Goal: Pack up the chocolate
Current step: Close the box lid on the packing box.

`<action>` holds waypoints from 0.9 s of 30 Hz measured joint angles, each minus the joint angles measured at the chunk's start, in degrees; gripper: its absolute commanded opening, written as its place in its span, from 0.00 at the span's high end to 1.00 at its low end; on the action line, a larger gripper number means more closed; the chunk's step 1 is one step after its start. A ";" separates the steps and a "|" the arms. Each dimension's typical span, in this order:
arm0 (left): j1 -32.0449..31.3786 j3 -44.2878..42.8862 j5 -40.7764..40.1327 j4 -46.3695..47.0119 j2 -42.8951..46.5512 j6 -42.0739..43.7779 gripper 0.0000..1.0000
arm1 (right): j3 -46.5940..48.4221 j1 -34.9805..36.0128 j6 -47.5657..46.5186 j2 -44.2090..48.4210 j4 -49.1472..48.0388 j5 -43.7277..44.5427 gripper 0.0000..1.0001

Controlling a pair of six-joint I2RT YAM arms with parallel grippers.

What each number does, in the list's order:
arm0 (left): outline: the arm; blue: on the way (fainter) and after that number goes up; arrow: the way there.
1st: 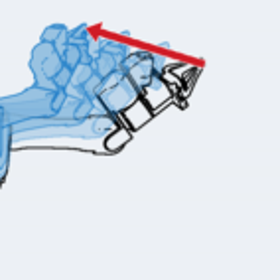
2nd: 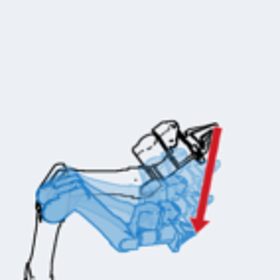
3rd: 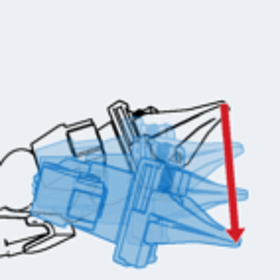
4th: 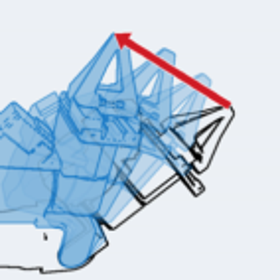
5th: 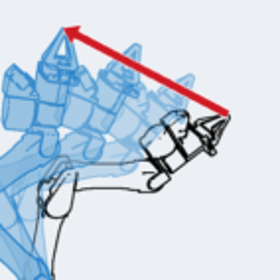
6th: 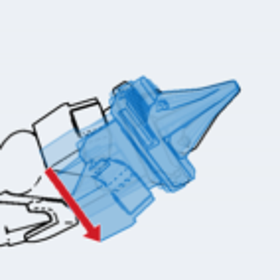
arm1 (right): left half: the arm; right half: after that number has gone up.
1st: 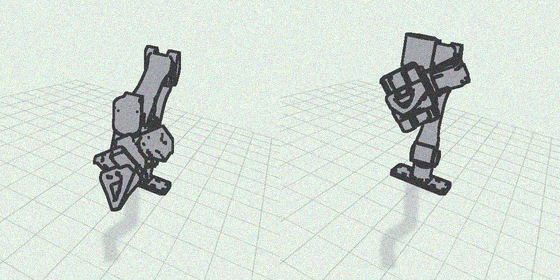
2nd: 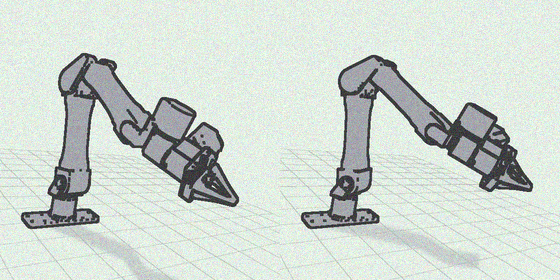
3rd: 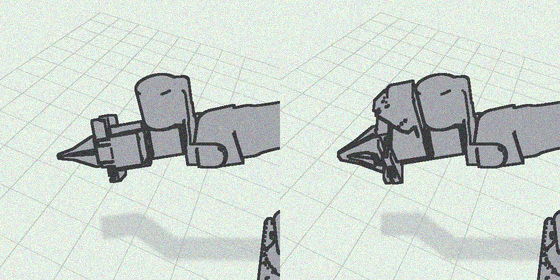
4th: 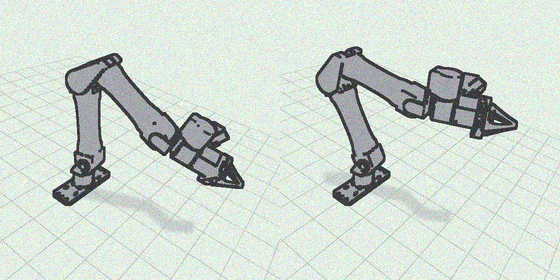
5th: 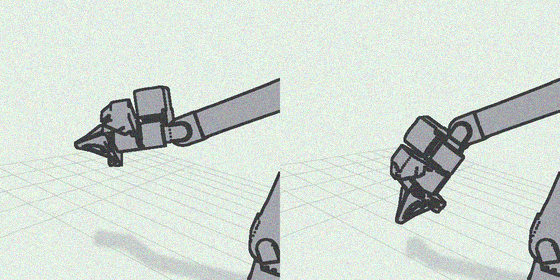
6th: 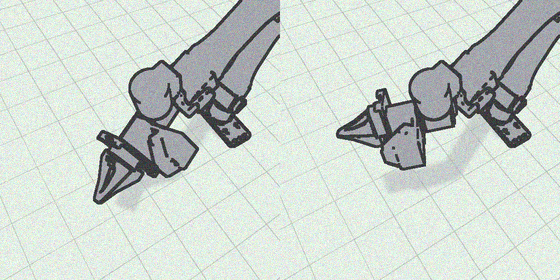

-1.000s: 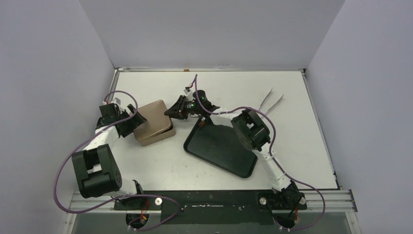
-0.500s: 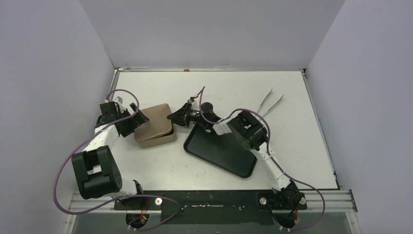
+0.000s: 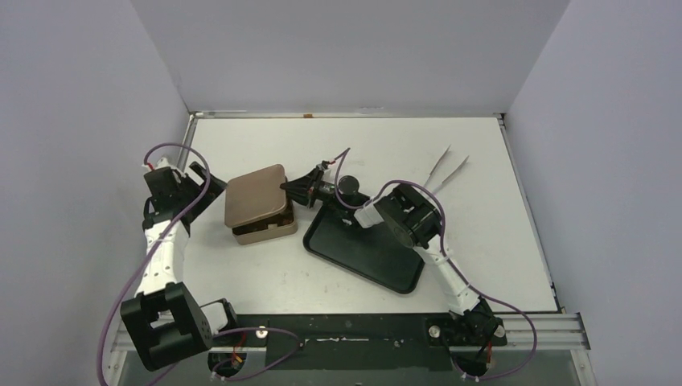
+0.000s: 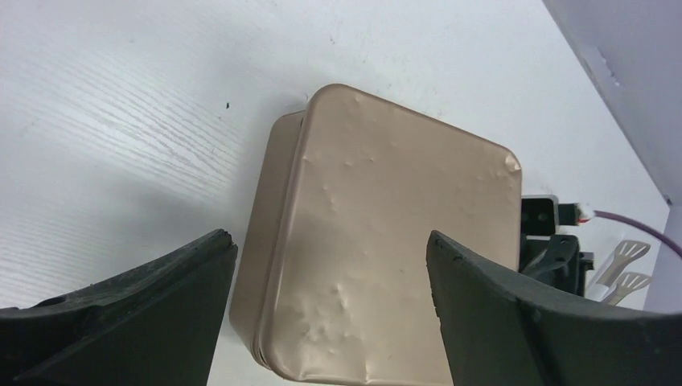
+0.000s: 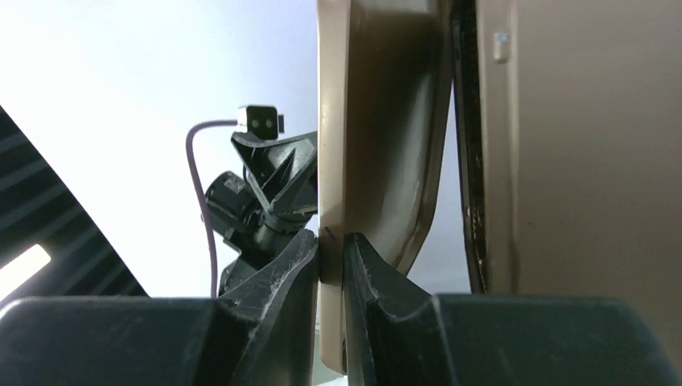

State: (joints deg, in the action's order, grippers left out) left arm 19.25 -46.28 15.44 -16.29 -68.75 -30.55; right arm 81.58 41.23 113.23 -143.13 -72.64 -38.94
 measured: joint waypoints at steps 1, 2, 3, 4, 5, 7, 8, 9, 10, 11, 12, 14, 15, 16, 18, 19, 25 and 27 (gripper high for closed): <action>0.11 0.46 -0.61 0.00 1.33 -0.98 0.15 | -0.59 -0.02 0.42 0.00 -0.44 0.68 1.00; 0.11 0.83 -1.01 0.02 2.21 -1.79 0.15 | -1.09 -0.07 0.70 0.00 -0.61 1.20 1.00; 0.11 1.22 -1.31 0.00 3.06 -2.38 0.15 | -1.38 -0.07 0.85 0.00 -0.59 1.51 1.00; 0.11 1.46 -1.46 -0.02 3.54 -2.69 0.15 | -1.42 -0.09 0.90 0.00 -0.55 1.70 1.00; 0.11 1.53 -1.51 -0.04 3.69 -2.73 0.15 | -1.42 -0.09 0.87 0.00 -0.59 1.75 1.00; 0.11 1.53 -1.53 -0.09 3.65 -2.62 0.15 | -1.38 -0.13 0.42 0.09 -0.59 1.73 1.00; 0.11 1.53 -1.51 -0.11 3.58 -2.58 0.16 | -1.38 -0.17 -0.02 0.11 -0.55 1.66 1.00; 0.11 1.53 -1.36 -0.07 3.43 -2.40 0.17 | -1.38 -0.22 -0.50 0.17 -0.39 1.57 1.00; 0.11 1.53 -1.07 0.00 3.23 -2.34 0.18 | -1.38 -0.28 -1.20 0.24 0.02 1.33 0.99; 0.11 1.57 -0.72 0.13 2.95 -2.27 0.19 | -1.38 -0.35 -2.03 0.37 0.61 0.98 0.97; 0.11 1.70 -0.37 0.33 2.64 -2.21 0.20 | -1.38 -0.46 -3.02 0.59 1.40 0.55 0.95; 0.11 2.10 0.09 0.66 1.81 -1.97 0.21 | -1.57 -0.74 -4.90 1.27 3.28 -0.48 0.91; 0.11 2.32 0.33 0.81 1.11 -1.73 0.22 | -1.88 -0.94 -6.05 1.81 4.09 -1.07 0.89; 0.11 2.45 0.59 0.92 0.46 -1.55 0.22 | -2.21 -1.07 -6.82 2.23 4.76 -1.46 0.88; 0.11 2.64 1.44 1.09 -1.60 -1.09 0.24 | -3.04 -1.40 -8.96 3.32 6.49 -2.47 0.85; 0.11 2.71 1.77 1.11 -2.51 -0.90 0.25 | -3.37 -1.53 -10.03 3.85 7.39 -2.73 0.84; 0.11 3.56 3.39 1.60 -6.95 -0.02 0.31 | -4.31 -2.08 -18.18 6.71 16.76 -3.58 0.69; 0.11 3.65 3.67 1.79 -7.54 0.22 0.32 | -4.59 -2.29 -21.66 8.02 21.38 -3.54 0.68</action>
State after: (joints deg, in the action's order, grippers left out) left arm 19.35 -42.63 19.11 -14.50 -76.29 -30.33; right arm 76.99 38.94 91.57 -135.11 -51.27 -42.48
